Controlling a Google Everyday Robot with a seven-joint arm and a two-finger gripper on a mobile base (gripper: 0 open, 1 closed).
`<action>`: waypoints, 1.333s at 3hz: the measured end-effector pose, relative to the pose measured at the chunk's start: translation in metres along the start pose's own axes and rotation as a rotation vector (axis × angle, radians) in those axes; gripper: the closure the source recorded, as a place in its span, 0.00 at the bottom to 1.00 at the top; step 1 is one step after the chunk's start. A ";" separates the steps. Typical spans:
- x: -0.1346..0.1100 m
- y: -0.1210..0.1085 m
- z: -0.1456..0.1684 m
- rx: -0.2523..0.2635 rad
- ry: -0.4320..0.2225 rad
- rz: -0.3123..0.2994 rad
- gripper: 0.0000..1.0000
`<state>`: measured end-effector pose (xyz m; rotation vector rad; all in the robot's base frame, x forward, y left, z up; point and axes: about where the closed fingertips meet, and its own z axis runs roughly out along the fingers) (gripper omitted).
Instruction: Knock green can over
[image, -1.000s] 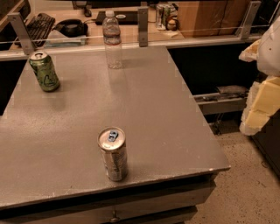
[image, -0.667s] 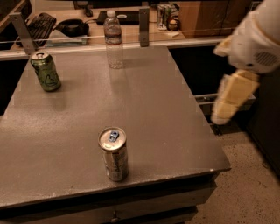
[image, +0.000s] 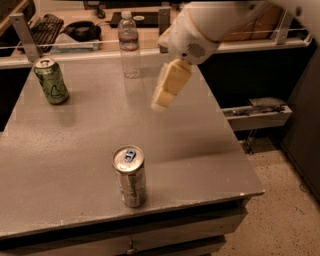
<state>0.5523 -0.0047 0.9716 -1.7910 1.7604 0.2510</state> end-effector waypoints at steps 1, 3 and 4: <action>-0.070 -0.007 0.040 -0.032 -0.201 -0.029 0.00; -0.080 -0.008 0.043 -0.031 -0.227 -0.030 0.00; -0.098 -0.015 0.059 -0.017 -0.305 -0.016 0.00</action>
Offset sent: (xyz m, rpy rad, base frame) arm 0.0109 0.0761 0.0068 0.1723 -0.0023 0.0932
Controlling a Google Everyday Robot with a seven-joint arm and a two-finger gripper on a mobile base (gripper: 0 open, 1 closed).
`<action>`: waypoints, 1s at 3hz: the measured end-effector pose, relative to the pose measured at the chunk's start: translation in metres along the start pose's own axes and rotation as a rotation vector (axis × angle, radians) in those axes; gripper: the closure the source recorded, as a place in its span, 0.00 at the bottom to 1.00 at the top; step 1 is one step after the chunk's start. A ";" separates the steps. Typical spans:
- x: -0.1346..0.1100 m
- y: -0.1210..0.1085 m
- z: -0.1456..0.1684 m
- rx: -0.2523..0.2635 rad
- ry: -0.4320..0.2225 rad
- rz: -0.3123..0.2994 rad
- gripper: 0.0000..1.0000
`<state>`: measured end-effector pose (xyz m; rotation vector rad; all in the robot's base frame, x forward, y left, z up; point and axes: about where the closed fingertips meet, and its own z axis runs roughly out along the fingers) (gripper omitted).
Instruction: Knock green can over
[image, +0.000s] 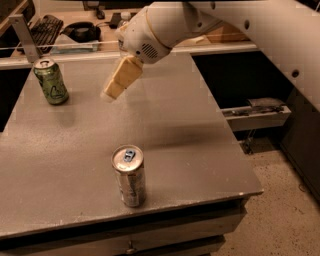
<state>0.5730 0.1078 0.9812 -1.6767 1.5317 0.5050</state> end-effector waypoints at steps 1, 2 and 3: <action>-0.036 -0.022 0.049 0.017 -0.102 -0.024 0.00; -0.064 -0.047 0.123 0.023 -0.235 -0.008 0.00; -0.072 -0.059 0.168 0.016 -0.289 0.000 0.00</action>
Offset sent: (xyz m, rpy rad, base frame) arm 0.0920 0.1816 -0.0191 0.3493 -0.0343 0.0567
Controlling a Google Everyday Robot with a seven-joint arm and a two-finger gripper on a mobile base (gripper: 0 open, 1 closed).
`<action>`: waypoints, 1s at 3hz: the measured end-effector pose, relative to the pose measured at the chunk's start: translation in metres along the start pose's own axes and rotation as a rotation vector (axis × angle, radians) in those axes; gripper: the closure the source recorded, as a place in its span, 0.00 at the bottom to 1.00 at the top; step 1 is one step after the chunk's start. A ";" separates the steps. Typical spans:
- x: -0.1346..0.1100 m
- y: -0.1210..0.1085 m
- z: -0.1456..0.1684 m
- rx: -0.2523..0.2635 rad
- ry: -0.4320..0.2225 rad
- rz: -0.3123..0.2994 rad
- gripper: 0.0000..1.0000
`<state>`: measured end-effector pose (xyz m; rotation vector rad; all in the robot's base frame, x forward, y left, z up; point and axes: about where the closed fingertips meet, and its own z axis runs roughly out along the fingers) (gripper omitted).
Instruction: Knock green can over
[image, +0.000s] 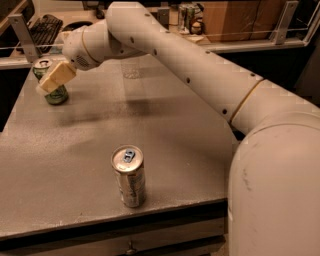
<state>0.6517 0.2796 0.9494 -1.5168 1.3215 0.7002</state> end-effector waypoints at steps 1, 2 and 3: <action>0.017 -0.001 0.030 -0.015 -0.011 0.038 0.00; 0.033 0.004 0.050 -0.040 -0.010 0.087 0.03; 0.043 0.009 0.059 -0.050 -0.012 0.120 0.21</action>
Offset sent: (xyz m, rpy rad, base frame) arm 0.0188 0.0442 -0.0753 0.0169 0.1614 0.0020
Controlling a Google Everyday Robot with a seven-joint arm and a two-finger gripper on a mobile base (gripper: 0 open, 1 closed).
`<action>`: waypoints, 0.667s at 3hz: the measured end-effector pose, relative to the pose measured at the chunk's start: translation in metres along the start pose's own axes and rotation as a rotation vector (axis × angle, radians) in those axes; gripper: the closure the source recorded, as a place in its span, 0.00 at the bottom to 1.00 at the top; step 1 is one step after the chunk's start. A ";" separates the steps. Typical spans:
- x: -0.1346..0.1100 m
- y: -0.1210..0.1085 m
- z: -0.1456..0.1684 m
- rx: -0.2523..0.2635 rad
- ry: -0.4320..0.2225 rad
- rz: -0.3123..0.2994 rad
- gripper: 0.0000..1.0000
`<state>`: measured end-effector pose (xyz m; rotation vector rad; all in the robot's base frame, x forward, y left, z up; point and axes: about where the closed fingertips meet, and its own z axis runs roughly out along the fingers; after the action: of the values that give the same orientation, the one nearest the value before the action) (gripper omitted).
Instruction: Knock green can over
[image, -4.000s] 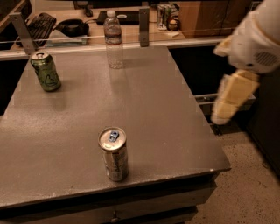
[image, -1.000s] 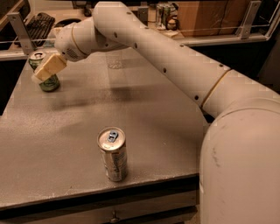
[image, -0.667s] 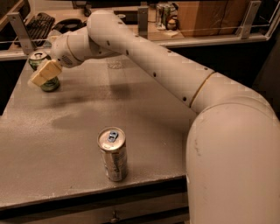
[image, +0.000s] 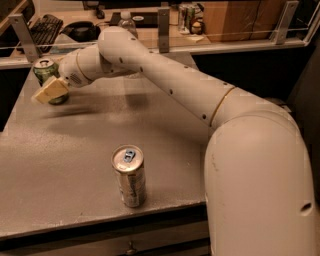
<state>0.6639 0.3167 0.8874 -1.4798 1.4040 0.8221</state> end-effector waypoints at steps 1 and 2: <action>0.002 0.004 -0.001 -0.003 -0.008 0.009 0.44; 0.002 0.008 -0.016 -0.007 -0.005 -0.003 0.67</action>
Offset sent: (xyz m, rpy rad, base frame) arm -0.0137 -0.0385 0.0112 -0.0022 -0.0154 0.0086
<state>0.6543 0.3017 0.8902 -1.4839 1.3964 0.8294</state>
